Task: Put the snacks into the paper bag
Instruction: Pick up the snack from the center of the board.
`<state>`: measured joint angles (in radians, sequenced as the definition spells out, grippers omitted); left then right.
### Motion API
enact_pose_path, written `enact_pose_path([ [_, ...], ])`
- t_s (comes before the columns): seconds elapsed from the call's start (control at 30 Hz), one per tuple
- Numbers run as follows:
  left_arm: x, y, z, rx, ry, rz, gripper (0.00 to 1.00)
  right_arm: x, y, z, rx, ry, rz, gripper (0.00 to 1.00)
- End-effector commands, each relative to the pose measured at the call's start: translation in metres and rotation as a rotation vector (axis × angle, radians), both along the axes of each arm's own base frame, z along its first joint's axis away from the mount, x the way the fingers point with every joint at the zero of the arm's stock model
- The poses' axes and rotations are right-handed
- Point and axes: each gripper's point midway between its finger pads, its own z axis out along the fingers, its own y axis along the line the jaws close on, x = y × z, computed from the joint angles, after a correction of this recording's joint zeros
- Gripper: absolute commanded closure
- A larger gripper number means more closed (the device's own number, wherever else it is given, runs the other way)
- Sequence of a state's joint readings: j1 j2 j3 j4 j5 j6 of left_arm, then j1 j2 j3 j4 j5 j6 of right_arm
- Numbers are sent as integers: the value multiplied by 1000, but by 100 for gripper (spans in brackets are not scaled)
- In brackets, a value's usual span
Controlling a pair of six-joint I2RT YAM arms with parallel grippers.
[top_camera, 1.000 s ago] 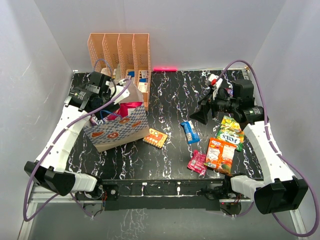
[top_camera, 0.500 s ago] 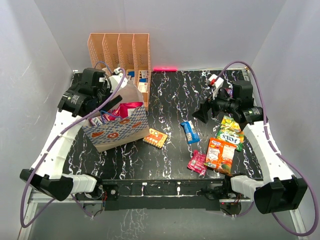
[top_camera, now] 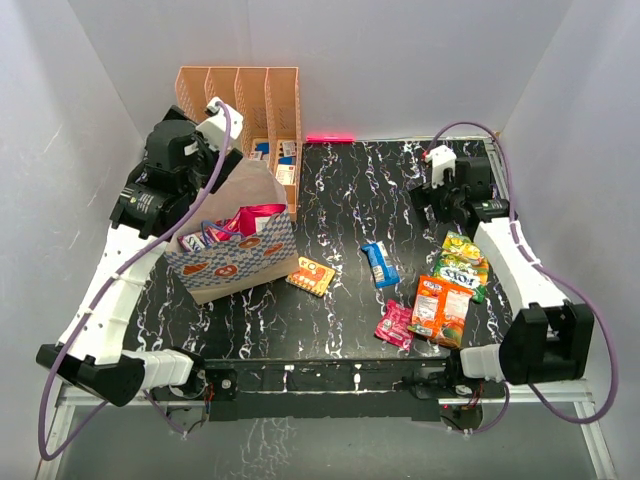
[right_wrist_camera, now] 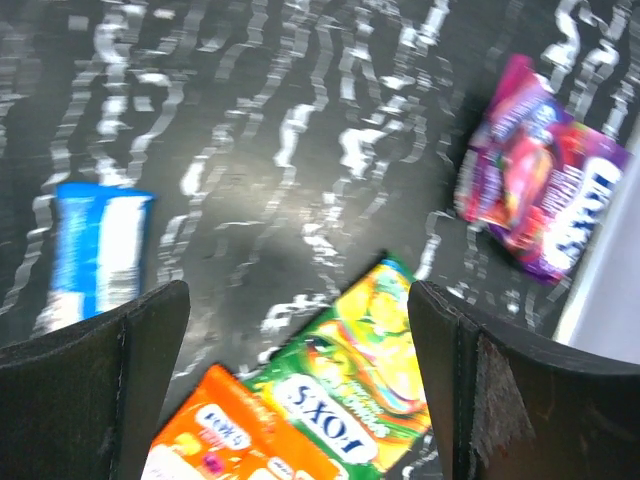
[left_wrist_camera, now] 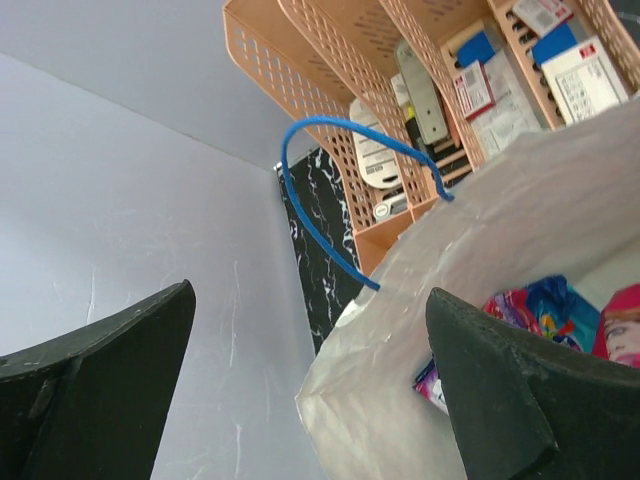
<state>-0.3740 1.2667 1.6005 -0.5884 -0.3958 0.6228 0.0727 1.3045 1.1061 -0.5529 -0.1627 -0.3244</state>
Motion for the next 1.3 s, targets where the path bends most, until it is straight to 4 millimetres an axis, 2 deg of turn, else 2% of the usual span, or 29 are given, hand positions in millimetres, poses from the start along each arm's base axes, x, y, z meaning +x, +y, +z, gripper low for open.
enact_pose_path([
  [0.0,7,2,21,-109,-109,49,2,45,-64,18,-154,-129,-214,5],
  [0.07,7,0,22,-129,-116,41,1,58,-87,11,-189,-125,-272,5],
  [0.17,7,-2,19,-128,-108,25,2,79,-105,-2,-245,-111,-330,4],
  [0.33,2,-3,17,-132,-96,11,2,112,-118,-23,-289,-77,-371,6],
  [0.43,-1,-3,19,-136,-94,4,2,129,-124,-46,-317,-33,-374,6],
  [0.5,-3,-3,21,-138,-95,1,1,141,-128,-54,-338,-25,-381,6],
  [0.7,-5,-4,20,-137,-87,-8,2,165,-144,-80,-378,25,-397,11],
  [0.83,-5,-4,17,-136,-77,-9,1,167,-152,-102,-363,85,-387,18],
  [1.0,-3,-4,14,-135,-70,-11,2,161,-149,-129,-308,165,-349,32],
  [1.13,-3,-5,13,-139,-66,-11,2,154,-149,-139,-281,198,-344,44],
  [1.27,-3,-4,14,-139,-67,-9,2,149,-146,-138,-263,207,-338,55],
])
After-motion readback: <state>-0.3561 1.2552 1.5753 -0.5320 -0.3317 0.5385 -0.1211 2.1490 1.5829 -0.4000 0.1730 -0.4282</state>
